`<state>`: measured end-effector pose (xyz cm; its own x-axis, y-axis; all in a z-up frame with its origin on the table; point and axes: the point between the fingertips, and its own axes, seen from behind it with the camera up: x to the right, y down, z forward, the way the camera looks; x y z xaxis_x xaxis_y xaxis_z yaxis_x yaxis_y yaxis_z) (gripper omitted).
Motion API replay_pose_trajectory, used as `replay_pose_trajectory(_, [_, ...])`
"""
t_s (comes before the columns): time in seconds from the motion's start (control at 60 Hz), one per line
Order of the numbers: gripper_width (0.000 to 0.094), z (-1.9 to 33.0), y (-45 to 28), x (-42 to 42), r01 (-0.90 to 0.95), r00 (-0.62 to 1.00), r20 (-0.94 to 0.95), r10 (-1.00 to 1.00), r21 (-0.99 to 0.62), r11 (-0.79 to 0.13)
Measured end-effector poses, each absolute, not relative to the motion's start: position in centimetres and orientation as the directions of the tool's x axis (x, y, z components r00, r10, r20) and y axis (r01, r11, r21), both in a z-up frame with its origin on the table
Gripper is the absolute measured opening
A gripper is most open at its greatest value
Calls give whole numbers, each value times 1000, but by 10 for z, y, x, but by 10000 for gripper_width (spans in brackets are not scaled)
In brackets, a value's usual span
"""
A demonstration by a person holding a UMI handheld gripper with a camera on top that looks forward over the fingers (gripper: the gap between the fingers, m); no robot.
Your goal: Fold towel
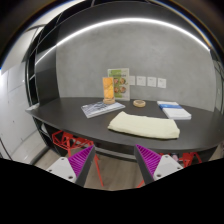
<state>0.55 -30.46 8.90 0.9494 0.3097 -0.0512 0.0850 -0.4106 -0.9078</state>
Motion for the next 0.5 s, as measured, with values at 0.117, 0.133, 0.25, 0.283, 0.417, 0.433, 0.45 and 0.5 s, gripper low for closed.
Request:
replay_pose_trajectory(0.117, [811,93,-288,-12,75,937,-75,342,-912,-404])
replay_pose_trajectory(0.133, [810,94,-283,-14,76,936,-74,344,-912,-403])
replay_pose_trajectory(0.25, [803,92,-250,-27,72,935,-79,345,-912,-403])
replay_pose_trajectory(0.283, [800,88,-239,-32,74,937,-77,341,-909,-410])
replay_pose_trajectory(0.417, [784,74,-186,-47,79,953,-56,299,-903,-422])
replay_pose_trajectory(0.433, [786,72,-178,-49,79,954,-54,294,-903,-422])
replay_pose_trajectory(0.45, [785,70,-171,-51,80,956,-51,289,-902,-424])
replay_pose_trajectory(0.5, [782,64,-148,-56,74,964,-46,262,-900,-430])
